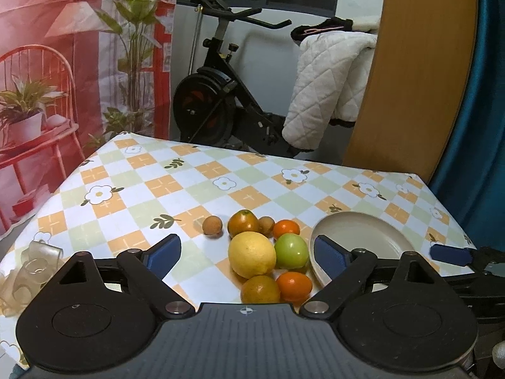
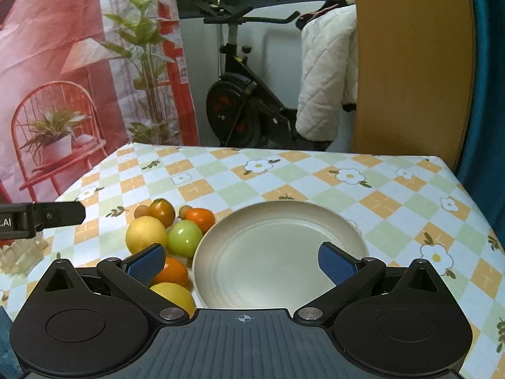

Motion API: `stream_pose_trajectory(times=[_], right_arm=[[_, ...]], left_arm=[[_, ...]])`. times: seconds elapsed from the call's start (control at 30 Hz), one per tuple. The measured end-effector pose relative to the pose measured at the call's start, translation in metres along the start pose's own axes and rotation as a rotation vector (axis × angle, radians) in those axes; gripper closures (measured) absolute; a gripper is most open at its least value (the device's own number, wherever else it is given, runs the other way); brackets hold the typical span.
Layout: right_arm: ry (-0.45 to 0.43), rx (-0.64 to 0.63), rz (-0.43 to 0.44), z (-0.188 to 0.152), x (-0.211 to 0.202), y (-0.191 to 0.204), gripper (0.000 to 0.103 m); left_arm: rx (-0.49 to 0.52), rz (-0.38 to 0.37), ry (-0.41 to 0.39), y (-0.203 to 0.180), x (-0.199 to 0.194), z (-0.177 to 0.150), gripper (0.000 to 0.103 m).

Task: Organize fruits
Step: 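Reach the left tool to the yellow lemon and close its fingers on it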

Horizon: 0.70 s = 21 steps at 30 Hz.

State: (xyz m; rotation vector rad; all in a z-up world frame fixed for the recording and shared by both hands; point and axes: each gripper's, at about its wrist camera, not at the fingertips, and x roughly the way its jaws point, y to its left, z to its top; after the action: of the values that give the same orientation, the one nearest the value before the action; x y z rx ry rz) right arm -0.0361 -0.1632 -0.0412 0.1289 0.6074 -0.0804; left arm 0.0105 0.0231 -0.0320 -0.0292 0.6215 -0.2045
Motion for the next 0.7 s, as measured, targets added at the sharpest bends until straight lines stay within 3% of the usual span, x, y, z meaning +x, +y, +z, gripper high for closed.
stream_pose_trajectory(times=[0.27,0.53,0.7], right_arm=[[0.013,-0.068,0.005,-0.009,0.001,0.016,0.000],[0.063,-0.080,-0.013,-0.016,0.008,0.018,0.001],[0.078,-0.118,0.022,-0.021,0.008,0.021,0.001]], left_arm=[[0.042,0.001,0.036,-0.001,0.007,-0.009,0.019],[0.031,-0.018,0.061,0.006,0.012,-0.014,0.019],[0.040,-0.035,0.075,0.005,0.016,-0.017,0.018]])
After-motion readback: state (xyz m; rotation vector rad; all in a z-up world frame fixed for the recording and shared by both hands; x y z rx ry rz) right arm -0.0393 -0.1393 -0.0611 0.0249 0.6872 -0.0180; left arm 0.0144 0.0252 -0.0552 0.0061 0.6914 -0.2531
